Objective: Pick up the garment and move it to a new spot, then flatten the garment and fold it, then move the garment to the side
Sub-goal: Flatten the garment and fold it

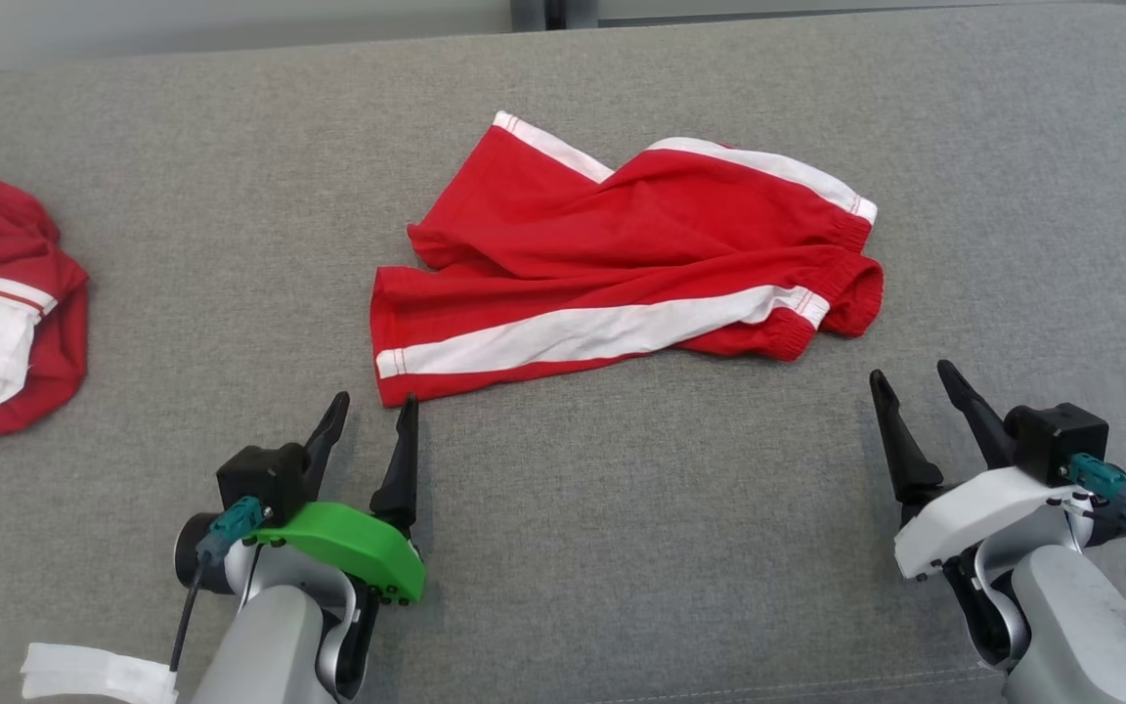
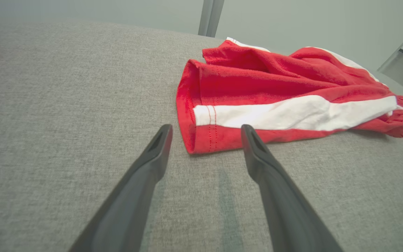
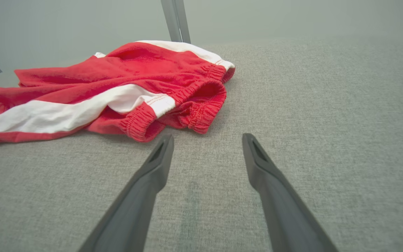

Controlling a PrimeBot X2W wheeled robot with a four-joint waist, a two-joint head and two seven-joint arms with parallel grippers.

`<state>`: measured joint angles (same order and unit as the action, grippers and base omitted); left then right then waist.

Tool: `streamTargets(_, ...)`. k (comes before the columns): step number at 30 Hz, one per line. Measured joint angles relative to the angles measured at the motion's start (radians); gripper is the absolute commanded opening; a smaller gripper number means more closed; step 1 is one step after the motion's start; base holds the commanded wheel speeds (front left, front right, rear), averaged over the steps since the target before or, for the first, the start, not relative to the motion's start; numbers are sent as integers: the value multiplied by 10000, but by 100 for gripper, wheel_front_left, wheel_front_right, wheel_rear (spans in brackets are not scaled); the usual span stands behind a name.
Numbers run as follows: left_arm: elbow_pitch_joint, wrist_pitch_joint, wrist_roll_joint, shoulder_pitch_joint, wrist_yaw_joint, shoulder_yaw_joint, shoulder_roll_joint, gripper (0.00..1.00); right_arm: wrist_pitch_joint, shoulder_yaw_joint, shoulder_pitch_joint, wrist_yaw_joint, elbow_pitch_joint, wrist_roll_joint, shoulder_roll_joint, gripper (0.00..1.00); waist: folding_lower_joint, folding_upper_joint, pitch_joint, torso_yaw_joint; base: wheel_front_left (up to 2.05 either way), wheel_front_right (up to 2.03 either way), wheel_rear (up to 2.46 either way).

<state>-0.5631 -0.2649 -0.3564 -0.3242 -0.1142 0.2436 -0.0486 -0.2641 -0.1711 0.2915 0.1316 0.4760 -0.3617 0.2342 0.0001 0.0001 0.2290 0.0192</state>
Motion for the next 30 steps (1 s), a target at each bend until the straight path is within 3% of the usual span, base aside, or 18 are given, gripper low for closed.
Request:
streamTargets(9,-1018,2,-560,-523,-90,-100,4,97,0,-219,139,-2,15,0,-52,100,0,-1,397,-515,0,0,0)
streamTargets(10,-1068,2,-612,-557,-92,-77,4,62,0,-219,139,0,17,-8,-48,100,0,-1,432,-551,0,0,0)
streamTargets(12,-1112,2,-761,-564,-102,-40,4,0,0,-186,138,-2,31,-50,-36,100,0,-1,484,-597,0,0,0)
streamTargets(30,-736,2,-740,646,-148,245,-63,0,0,-447,-223,0,443,-259,-253,100,0,-1,-301,139,0,0,0)
